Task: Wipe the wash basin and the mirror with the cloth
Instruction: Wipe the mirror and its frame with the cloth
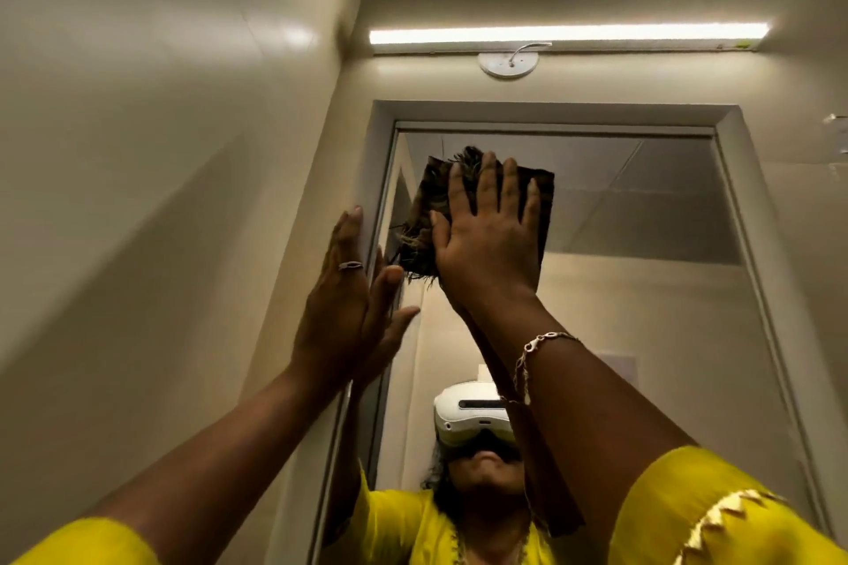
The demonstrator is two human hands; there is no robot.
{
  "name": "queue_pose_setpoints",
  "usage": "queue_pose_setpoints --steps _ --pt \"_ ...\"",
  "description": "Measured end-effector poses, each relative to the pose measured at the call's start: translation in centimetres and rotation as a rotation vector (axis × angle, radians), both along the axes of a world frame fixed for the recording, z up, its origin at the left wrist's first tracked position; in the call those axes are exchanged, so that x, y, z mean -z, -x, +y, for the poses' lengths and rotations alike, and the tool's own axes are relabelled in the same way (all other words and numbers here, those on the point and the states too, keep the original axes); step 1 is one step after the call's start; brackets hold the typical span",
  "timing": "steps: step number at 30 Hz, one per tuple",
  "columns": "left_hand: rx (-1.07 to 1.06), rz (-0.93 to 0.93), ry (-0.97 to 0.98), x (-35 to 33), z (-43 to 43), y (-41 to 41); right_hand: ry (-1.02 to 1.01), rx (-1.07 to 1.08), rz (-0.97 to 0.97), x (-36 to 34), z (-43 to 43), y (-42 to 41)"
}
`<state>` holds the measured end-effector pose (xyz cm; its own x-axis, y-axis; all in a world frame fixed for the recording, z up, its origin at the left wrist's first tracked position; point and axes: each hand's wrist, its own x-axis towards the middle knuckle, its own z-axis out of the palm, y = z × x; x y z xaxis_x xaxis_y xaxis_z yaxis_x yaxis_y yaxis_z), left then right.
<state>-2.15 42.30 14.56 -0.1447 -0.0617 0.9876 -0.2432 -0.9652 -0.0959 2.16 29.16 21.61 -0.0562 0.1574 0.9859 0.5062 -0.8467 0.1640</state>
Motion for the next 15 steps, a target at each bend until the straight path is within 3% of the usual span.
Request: queue_pose_setpoints --steps 7,15 --pt "0.144 0.032 0.079 0.2 -0.1 0.2 0.135 0.003 -0.009 -0.3 3.9 1.4" --pt "-0.059 0.055 0.063 0.7 -0.3 0.1 0.254 -0.012 -0.075 0.0 2.8 0.9"
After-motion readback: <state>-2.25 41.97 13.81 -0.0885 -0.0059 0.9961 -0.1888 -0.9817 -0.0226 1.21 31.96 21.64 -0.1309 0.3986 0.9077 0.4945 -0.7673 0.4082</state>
